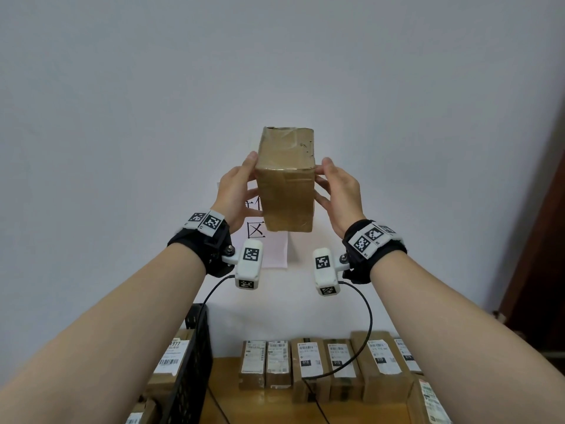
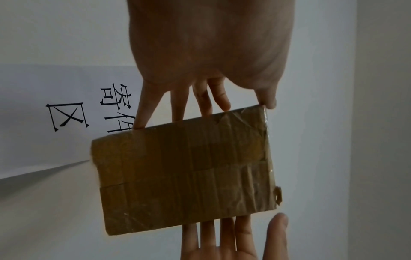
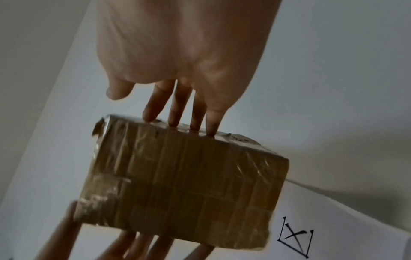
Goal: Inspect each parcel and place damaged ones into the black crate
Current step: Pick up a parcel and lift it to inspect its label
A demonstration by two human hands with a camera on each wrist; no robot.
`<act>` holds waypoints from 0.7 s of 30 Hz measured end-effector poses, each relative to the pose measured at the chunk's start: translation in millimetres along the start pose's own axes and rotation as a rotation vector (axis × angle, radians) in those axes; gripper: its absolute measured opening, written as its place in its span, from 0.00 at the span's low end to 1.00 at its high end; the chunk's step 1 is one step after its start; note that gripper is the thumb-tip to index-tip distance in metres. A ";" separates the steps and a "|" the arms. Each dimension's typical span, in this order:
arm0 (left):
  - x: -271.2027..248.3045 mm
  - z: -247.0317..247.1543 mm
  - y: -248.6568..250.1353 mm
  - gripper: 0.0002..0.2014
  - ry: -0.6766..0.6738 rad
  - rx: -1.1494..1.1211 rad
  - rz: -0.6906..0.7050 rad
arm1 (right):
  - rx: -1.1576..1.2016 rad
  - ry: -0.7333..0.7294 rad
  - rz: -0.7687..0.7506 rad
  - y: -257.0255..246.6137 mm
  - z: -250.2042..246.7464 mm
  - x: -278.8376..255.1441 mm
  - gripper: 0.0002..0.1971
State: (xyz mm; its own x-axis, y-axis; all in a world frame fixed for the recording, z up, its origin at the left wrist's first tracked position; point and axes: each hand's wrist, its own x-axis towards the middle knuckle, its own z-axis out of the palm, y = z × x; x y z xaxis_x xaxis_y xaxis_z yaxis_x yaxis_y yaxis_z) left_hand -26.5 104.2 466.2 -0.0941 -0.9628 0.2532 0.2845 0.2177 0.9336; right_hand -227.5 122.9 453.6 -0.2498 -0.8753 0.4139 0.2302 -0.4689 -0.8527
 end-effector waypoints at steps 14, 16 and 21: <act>4.5 -0.2 -11.1 0.22 -0.083 0.034 0.083 | -0.077 0.017 0.001 5.0 -6.1 -2.4 0.20; 6.3 -1.6 -17.4 0.19 -0.075 0.033 0.066 | -0.112 0.030 0.033 10.1 -7.2 -0.9 0.22; 11.3 -3.6 -48.1 0.15 0.022 0.046 0.113 | -0.066 -0.024 0.202 26.6 -18.1 -5.2 0.36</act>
State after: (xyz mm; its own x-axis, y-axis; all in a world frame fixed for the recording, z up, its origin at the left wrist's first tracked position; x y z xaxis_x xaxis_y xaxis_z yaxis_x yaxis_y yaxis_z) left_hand -37.8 82.2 423.2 -0.0422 -0.9349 0.3525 0.2481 0.3320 0.9101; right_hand -237.1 117.2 423.0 -0.1823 -0.9538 0.2387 0.2115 -0.2752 -0.9378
